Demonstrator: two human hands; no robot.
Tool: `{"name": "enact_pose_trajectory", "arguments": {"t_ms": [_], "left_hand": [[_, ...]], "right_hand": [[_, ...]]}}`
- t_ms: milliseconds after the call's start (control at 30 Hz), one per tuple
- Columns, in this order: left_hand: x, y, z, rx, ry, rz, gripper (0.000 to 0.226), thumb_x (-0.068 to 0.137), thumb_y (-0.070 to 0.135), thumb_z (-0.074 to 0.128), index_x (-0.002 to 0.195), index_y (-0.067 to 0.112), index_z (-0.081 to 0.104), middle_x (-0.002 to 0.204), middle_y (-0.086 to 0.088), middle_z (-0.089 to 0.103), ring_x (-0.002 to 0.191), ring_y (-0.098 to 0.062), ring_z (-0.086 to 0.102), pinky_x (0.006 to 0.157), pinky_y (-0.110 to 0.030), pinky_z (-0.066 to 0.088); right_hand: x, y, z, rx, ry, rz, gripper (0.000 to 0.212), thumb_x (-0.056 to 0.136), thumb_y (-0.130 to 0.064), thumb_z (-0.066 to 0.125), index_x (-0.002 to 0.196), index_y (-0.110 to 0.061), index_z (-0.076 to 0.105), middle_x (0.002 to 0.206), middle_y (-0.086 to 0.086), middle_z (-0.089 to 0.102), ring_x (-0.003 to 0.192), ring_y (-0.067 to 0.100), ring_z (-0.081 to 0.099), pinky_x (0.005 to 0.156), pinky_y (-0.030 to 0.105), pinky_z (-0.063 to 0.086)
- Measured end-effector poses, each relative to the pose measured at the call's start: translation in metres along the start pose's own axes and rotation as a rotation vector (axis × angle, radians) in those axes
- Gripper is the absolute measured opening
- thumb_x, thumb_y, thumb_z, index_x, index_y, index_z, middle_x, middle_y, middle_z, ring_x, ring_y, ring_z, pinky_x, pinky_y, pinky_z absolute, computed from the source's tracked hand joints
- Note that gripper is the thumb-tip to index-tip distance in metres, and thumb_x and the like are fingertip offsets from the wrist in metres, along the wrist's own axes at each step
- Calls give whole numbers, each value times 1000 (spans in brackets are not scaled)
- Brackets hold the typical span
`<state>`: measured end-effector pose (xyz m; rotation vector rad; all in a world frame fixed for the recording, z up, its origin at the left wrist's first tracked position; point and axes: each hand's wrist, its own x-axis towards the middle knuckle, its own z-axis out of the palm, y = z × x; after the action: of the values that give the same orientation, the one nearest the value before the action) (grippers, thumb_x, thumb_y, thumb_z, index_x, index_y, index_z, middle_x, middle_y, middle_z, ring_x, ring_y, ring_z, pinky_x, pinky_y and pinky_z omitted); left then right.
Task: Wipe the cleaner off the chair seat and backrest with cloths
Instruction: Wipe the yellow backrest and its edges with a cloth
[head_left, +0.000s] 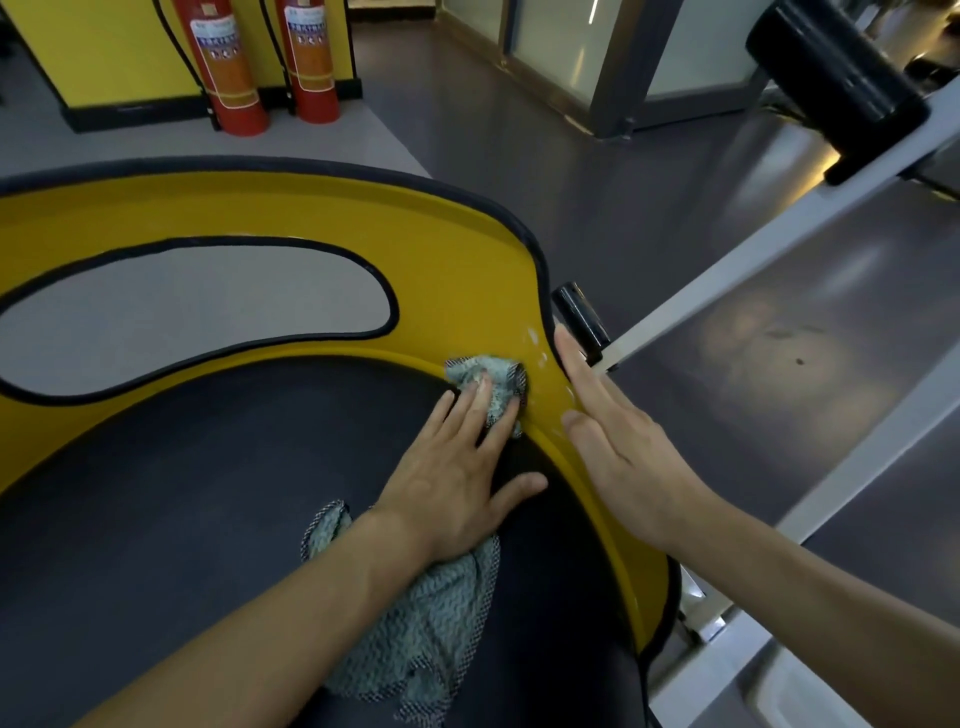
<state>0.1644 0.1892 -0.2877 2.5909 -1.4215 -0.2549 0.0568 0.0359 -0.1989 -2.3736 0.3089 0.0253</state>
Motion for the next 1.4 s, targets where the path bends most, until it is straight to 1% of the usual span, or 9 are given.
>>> {"name": "enact_pose_trajectory", "arguments": {"t_ms": [100,200,300,433,567,800,1033,1233,1400], "left_hand": [[1,-3,3,-19,5,10,92,94,80,10,159,21,-15,164,-13,-25,149,-19,-32,125,-42,-7],[9,-7,-14,-50,199,66,93,97,77,22,160,19,-12,163,-15,-26,150,-22,-29,126,-42,-7],[13,-9,-36,-6,317,91,89,99,73,25,161,19,-10,160,-14,-29,151,-24,-27,124,-40,-11],[9,-2,-31,-101,240,70,86,98,69,21,159,22,-16,164,-15,-24,150,-21,-30,126,-42,-7],[-1,-1,-2,-163,58,16,92,96,70,31,159,24,-18,164,-11,-26,149,-17,-33,125,-44,-1],[14,11,-36,-217,296,76,101,95,61,48,157,23,-21,161,-10,-33,149,-23,-33,125,-39,-9],[-2,20,5,-152,-10,99,97,93,55,44,158,21,-20,165,-19,-19,151,-21,-28,126,-42,-4],[14,12,-37,-278,324,102,93,98,57,45,159,22,-16,166,-13,-22,151,-21,-28,126,-43,-4],[8,12,-18,-261,211,93,88,98,60,38,161,20,-9,168,-14,-14,152,-22,-24,126,-47,0]], "right_hand": [[0,2,0,-6,1,-14,62,108,-31,31,155,-54,-3,153,-12,34,108,-14,31,99,22,25],[1,3,1,-20,7,-16,65,107,-31,34,156,-52,-4,150,-5,38,109,-2,38,97,24,28],[1,3,2,-25,5,-32,67,106,-40,37,155,-52,-7,149,-13,37,112,-11,32,100,22,28],[2,5,2,-55,7,-55,84,94,-63,46,153,-54,-13,136,-27,29,120,-14,26,104,21,28],[3,7,2,-16,2,-54,93,88,-63,56,151,-58,-13,137,-28,31,124,-6,38,103,26,35],[3,7,0,104,10,-66,92,85,-64,61,153,-58,-1,128,-59,19,118,-37,23,93,-6,25],[3,8,4,239,45,-84,71,92,-73,34,156,-51,10,131,-60,29,132,-25,28,100,-4,22],[4,11,5,246,52,-69,65,94,-70,32,154,-55,11,142,-54,21,138,-22,20,109,5,18],[3,11,5,219,46,-68,62,97,-66,32,154,-55,10,147,-48,22,138,-21,21,109,4,19]]}}
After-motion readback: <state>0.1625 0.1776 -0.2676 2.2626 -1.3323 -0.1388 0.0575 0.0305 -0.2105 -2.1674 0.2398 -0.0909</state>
